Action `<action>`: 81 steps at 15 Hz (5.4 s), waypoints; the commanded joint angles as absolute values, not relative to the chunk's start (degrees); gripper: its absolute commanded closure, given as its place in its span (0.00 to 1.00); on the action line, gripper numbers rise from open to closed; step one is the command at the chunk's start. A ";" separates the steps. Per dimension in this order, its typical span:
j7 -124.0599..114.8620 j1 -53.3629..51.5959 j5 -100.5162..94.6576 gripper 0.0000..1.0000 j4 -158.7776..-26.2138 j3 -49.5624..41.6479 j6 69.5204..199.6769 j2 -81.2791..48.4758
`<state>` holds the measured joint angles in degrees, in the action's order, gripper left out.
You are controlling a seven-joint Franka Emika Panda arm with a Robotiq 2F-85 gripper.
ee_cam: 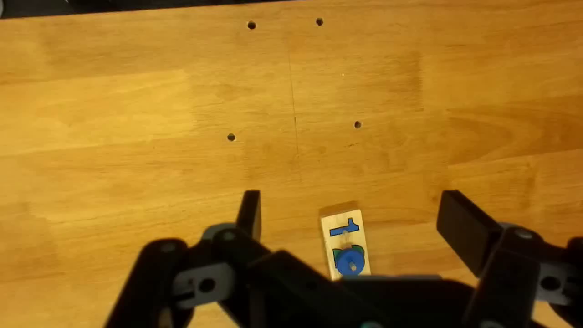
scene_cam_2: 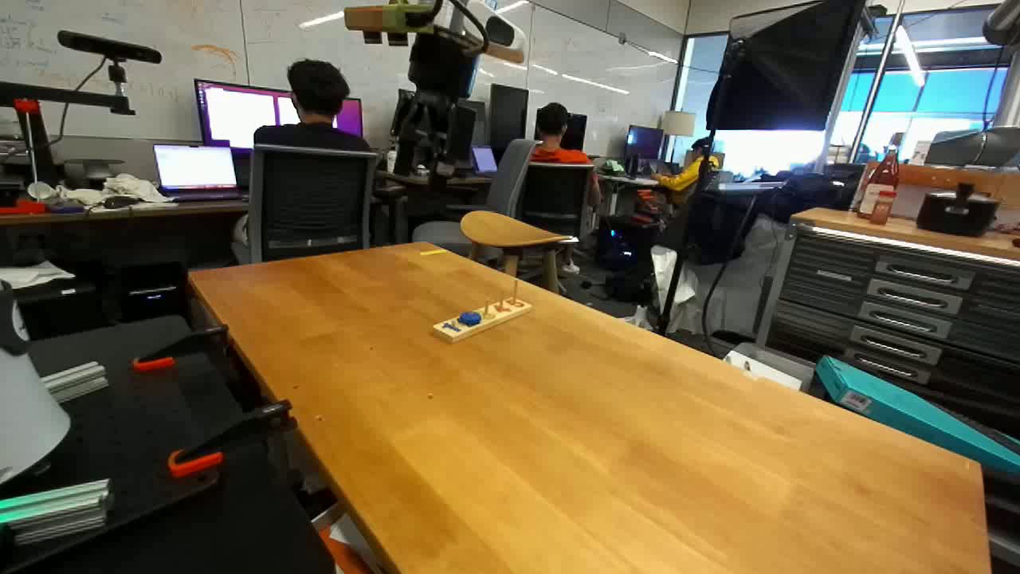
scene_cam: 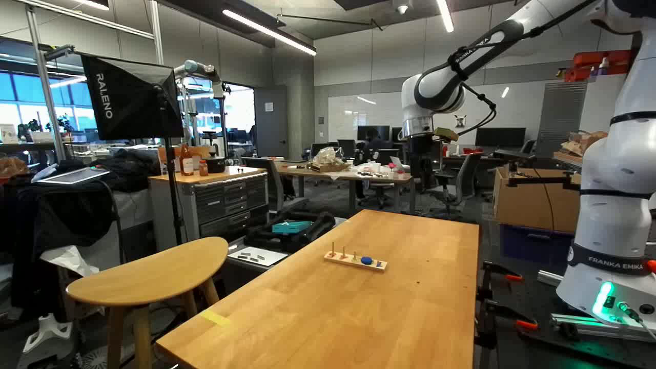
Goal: Remove the blue object on the second spike of the abacus and place it on the table
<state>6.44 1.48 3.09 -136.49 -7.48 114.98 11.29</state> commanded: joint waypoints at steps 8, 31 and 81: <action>1.25 -0.12 -1.35 0.00 -135.52 -1.07 125.26 4.97; -8.26 -3.70 -6.39 0.00 -115.55 0.07 146.68 -33.21; -6.43 -3.13 -3.14 0.74 -114.15 0.76 146.05 -34.95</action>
